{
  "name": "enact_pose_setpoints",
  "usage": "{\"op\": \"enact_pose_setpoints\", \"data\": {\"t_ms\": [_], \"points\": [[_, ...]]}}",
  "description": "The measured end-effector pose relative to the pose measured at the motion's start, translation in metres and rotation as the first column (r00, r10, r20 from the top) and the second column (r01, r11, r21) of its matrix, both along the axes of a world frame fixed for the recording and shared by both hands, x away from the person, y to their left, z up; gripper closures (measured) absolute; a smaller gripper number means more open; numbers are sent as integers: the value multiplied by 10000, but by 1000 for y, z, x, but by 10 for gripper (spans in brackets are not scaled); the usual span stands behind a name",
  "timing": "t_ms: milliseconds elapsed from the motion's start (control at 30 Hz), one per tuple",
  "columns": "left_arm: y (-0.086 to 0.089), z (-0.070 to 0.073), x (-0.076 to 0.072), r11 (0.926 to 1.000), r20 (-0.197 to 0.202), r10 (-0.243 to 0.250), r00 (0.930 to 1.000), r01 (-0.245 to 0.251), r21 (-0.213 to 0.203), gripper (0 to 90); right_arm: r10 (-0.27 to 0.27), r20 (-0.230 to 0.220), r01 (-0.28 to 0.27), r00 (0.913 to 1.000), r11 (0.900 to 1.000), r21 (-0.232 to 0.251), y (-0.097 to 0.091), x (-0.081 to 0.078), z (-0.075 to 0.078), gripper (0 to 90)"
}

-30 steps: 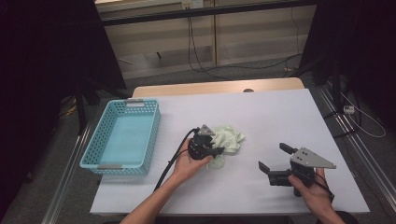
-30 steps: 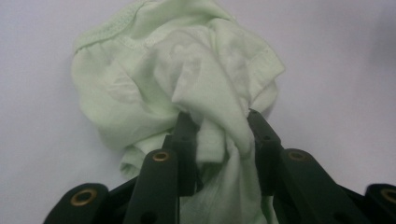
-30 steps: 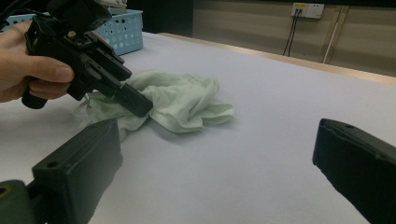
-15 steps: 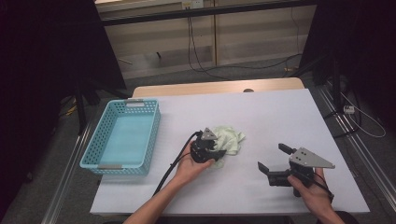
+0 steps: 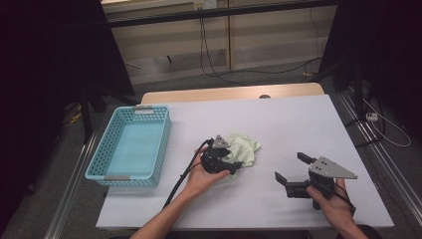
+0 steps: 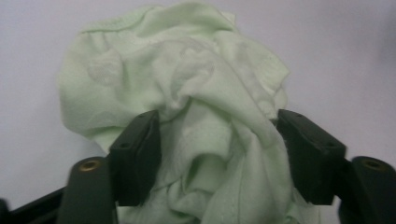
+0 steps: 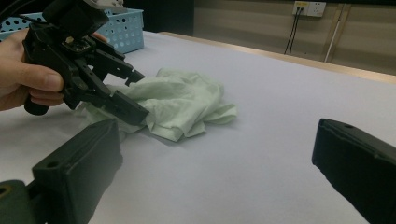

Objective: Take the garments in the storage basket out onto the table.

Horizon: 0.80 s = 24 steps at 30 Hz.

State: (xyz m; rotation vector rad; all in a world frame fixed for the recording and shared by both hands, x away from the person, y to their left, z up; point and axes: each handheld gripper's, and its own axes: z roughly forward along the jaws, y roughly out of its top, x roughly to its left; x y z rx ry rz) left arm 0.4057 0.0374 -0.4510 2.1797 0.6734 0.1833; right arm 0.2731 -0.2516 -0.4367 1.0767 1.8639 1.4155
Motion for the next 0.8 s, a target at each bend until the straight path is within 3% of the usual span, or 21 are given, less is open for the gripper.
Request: {"op": "enact_pose_setpoints", "data": {"t_ms": [100,233,300,433,500,567,633,700,800], "points": [[3,5,-2,9997,420,197,9989,-190,-152,215,-2,-25,2,10000,10000,-25,1,1,0,9],[7,9,-1,9975,174,460,9988,-451,-536,110,-47,-21,47,10000,10000,-8,1,3,0,10],[10,10,0,9978,30,395,9992,-393,-537,89,-43,-17,43,10000,10000,-3,2,4,0,9],[18,15,-3,9948,7,238,9997,-236,-994,52,17,15,-17,10000,10000,-24,2,3,0,9],[24,18,-7,9902,79,379,9993,-365,-1352,47,-45,5,45,10000,10000,42,1,3,0,9],[33,20,-11,9843,-31,181,9998,-184,-1755,46,-86,7,86,10000,9999,54,1,4,0,9],[41,24,-14,9849,218,28,9998,10,-1730,45,-74,11,74,10000,10000,56,2,4,0,9],[48,29,-17,9871,541,249,9982,-160,-1595,48,-51,9,51,10000,10000,19,3,3,0,9],[56,31,-21,9863,623,479,9969,-374,-1605,46,-78,-126,79,9999,10000,46,4,5,-1,14]]}}
